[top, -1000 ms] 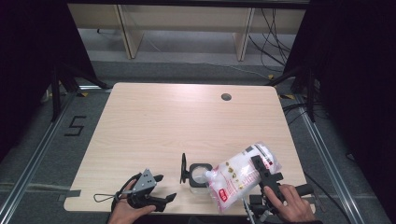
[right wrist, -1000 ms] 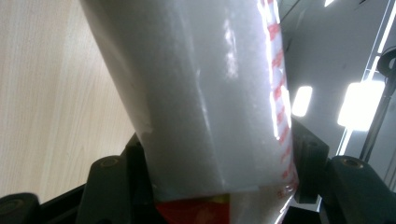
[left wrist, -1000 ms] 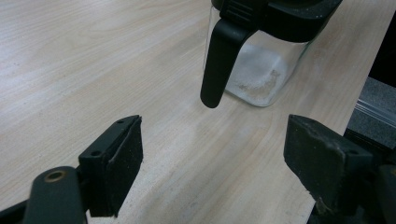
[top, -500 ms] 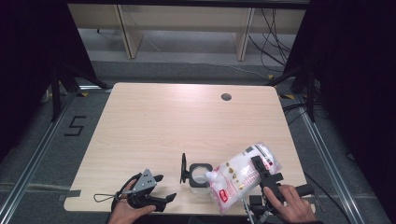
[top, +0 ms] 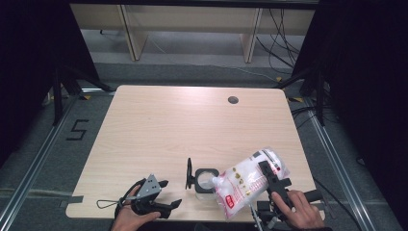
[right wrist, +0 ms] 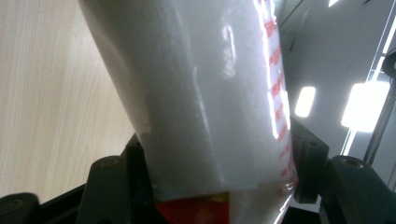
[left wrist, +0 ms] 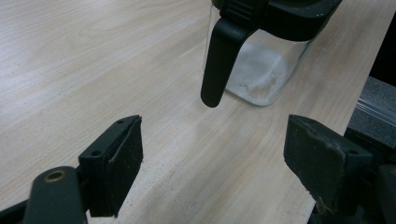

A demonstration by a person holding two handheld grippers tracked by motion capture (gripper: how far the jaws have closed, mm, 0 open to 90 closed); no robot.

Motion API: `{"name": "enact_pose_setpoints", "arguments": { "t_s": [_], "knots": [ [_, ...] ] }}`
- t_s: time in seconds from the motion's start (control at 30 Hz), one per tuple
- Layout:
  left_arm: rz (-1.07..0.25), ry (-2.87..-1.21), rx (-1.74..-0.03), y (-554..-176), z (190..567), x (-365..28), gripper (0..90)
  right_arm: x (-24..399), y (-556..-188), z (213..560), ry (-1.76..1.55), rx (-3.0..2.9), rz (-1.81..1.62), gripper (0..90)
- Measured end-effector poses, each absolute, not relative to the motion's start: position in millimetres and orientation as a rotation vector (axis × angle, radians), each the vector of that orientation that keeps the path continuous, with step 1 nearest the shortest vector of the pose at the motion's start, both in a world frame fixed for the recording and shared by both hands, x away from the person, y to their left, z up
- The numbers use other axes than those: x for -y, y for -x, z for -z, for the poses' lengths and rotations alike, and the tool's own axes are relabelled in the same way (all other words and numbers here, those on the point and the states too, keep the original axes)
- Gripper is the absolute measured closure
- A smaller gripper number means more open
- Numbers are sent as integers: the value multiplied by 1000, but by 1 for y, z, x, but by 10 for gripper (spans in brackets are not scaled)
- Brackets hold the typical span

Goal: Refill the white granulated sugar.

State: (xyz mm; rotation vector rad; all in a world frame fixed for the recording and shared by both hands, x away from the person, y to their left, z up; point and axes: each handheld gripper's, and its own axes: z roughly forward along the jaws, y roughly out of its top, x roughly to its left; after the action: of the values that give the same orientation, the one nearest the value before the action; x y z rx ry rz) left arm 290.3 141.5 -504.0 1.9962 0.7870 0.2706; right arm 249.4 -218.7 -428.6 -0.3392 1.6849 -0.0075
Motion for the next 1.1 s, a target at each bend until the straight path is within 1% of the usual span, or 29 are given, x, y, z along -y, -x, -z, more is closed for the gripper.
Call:
{"name": "enact_pose_setpoints", "arguments": {
  "t_s": [0.33,0.87,1.03,1.07,1.1],
  "knots": [
    [-272,-1998,-786,-290,504,-142,193,219,-249,422,335,-1703,2,418],
    [-277,-1995,-786,-290,504,-142,193,219,-250,433,332,-1706,-17,418],
    [-277,-1994,-788,-290,504,-142,193,219,-251,431,365,-1684,-8,418],
    [-271,-1997,-787,-290,504,-142,193,221,-248,433,278,-1721,-20,418],
    [-274,-1993,-789,-290,504,-142,193,221,-250,431,324,-1698,-25,418]
  ]
}}
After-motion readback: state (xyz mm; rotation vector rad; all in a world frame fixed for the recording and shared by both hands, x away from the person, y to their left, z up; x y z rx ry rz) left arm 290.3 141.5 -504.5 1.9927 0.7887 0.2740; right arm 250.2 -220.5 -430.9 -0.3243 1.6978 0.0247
